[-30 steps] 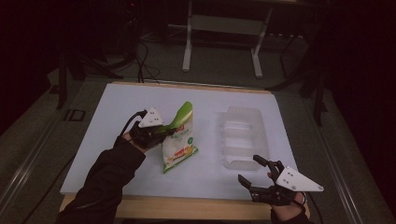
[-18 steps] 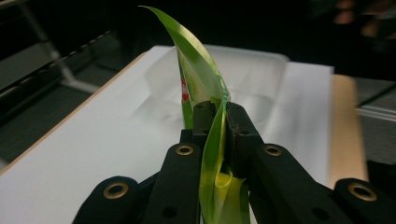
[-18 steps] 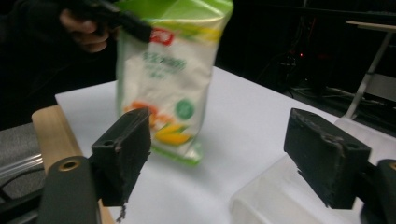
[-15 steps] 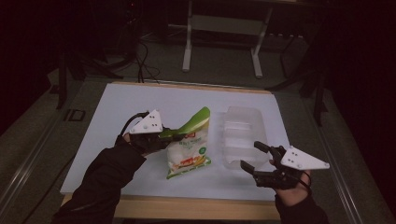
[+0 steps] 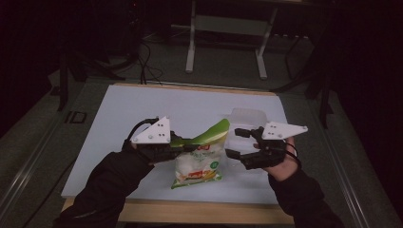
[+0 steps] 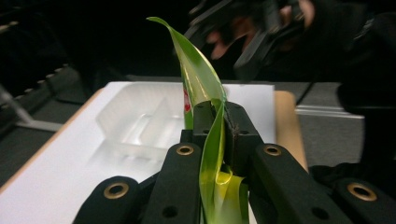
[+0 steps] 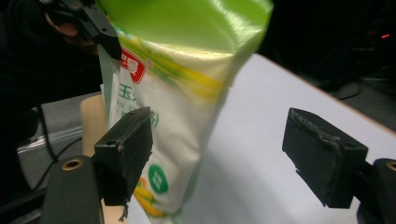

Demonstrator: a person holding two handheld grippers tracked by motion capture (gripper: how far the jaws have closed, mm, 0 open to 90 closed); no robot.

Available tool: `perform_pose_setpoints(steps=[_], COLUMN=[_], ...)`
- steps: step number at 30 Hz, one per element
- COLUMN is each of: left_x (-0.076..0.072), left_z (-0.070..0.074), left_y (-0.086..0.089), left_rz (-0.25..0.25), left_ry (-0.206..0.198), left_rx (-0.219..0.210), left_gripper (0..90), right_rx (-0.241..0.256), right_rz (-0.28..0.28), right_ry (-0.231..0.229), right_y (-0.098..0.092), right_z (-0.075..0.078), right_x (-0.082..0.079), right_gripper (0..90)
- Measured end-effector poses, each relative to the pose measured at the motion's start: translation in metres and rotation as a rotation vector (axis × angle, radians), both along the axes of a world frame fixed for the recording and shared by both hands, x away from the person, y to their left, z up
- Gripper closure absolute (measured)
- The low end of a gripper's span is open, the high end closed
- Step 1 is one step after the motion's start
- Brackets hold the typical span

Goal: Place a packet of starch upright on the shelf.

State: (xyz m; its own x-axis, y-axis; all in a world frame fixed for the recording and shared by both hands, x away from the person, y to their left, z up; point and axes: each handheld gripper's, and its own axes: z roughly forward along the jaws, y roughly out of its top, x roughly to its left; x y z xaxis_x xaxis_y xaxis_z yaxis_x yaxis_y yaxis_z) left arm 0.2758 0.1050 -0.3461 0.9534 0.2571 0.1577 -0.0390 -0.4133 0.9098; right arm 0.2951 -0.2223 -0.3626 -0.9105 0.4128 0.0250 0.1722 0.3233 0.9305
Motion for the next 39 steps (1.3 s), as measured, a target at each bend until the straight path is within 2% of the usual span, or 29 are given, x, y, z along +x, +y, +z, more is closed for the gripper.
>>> perform_pose_setpoints(steps=[2,5,6,10,11,15,17,19,21,23,30,31,34,37,39], left_x=[-0.001,-0.001,-0.001,0.0,0.0,0.001,0.001,0.003,0.003,0.003,0.004,0.005,0.006,0.008,0.009], left_z=[0.003,0.005,0.005,0.005,0.005,0.004,0.004,0.003,0.003,0.004,0.011,0.012,0.013,0.012,0.01], left_y=[-0.004,-0.006,-0.007,-0.01,-0.011,-0.015,-0.015,-0.014,-0.013,-0.012,-0.005,-0.004,-0.002,0.002,0.006], left_rz=[-0.014,-0.016,-0.012,-0.022,-0.015,-0.021,-0.015,-0.019,-0.018,-0.017,-0.024,-0.018,-0.022,-0.025,0.014], left_ry=[0.008,0.005,-0.004,0.009,-0.003,0.004,0.002,0.014,0.015,0.015,0.026,0.034,0.049,0.067,0.069], left_rx=[-0.01,-0.012,-0.013,-0.029,-0.025,-0.026,-0.023,-0.029,-0.027,-0.041,-0.09,-0.108,-0.126,-0.153,-0.175], left_gripper=[85.4,85.4,85.4,85.4,85.4,85.5,85.4,85.4,85.3,85.3,84.2,82.7,77.2,61.8,48.8], right_rx=[-0.002,-0.039,-0.05,-0.106,-0.119,-0.185,-0.184,-0.195,-0.202,-0.219,-0.208,-0.202,-0.204,-0.21,-0.204], right_rz=[0.054,0.106,0.113,0.14,0.148,0.162,0.161,0.165,0.17,0.173,0.174,0.172,0.159,0.137,0.119], right_ry=[0.039,0.051,0.058,0.068,0.075,0.06,0.094,0.104,0.082,0.066,0.037,0.021,0.009,-0.004,-0.011], right_y=[0.01,0.022,0.026,0.037,0.039,0.045,0.044,0.043,0.044,0.045,0.043,0.042,0.039,0.035,0.031], right_z=[-0.003,-0.007,-0.009,-0.017,-0.018,-0.021,-0.021,-0.021,-0.02,-0.016,0.0,0.005,0.011,0.018,0.023], right_x=[0.004,0.004,0.003,0.005,0.006,0.007,0.009,0.01,0.008,0.005,0.001,0.0,-0.001,0.0,0.002], right_gripper=[24.0,24.0,24.1,29.6,31.4,44.7,56.0,66.7,74.6,78.0,80.5,81.8,82.2,82.4,82.7])
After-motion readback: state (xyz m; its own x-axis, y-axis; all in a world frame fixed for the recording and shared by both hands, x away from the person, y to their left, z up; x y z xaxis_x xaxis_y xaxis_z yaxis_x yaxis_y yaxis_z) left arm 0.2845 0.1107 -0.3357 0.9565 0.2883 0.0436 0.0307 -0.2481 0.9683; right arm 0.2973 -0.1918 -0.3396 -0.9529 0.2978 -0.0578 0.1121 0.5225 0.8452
